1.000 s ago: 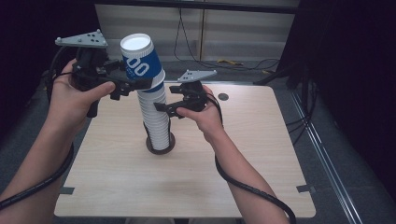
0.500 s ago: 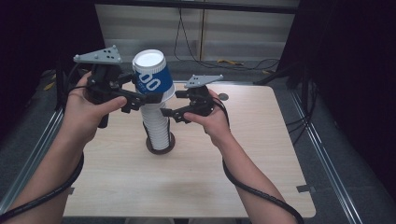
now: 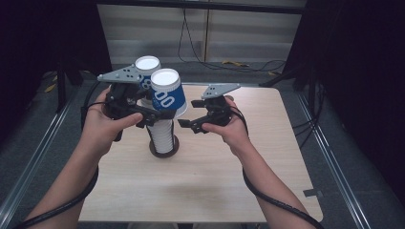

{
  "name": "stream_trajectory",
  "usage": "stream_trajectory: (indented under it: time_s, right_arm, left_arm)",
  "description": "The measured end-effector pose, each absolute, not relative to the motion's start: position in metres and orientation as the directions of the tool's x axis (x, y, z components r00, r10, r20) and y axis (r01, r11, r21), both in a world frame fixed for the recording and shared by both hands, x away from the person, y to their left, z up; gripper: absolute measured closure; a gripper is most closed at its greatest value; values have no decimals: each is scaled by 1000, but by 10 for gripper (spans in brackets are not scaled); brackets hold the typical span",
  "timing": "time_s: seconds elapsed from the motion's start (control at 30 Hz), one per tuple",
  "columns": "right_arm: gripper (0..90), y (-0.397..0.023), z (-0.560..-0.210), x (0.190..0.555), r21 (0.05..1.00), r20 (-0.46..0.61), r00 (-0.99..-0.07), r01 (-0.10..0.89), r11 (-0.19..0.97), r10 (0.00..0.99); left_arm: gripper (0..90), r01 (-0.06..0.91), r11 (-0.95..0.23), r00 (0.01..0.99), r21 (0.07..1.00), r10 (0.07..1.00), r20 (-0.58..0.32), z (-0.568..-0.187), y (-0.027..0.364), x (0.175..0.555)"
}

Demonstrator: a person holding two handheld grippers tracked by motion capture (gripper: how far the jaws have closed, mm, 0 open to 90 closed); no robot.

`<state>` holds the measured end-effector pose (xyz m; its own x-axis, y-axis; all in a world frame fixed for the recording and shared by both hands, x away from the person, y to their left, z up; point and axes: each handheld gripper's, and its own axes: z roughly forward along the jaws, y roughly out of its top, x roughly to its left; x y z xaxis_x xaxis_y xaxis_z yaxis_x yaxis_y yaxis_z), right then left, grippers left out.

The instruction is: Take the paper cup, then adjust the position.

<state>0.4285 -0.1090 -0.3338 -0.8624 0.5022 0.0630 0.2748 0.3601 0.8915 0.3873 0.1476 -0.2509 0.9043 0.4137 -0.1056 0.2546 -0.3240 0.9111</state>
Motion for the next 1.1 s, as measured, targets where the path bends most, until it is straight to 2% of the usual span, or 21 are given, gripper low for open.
stream_trajectory:
  time_s: [1.1]
  right_arm:
    - [131, -159, -358, 406, 828, 28, -869, 297, 475, 494]
  left_arm:
    - [249, 277, -469, 920, 839, 382, -90, -300, 119, 382]
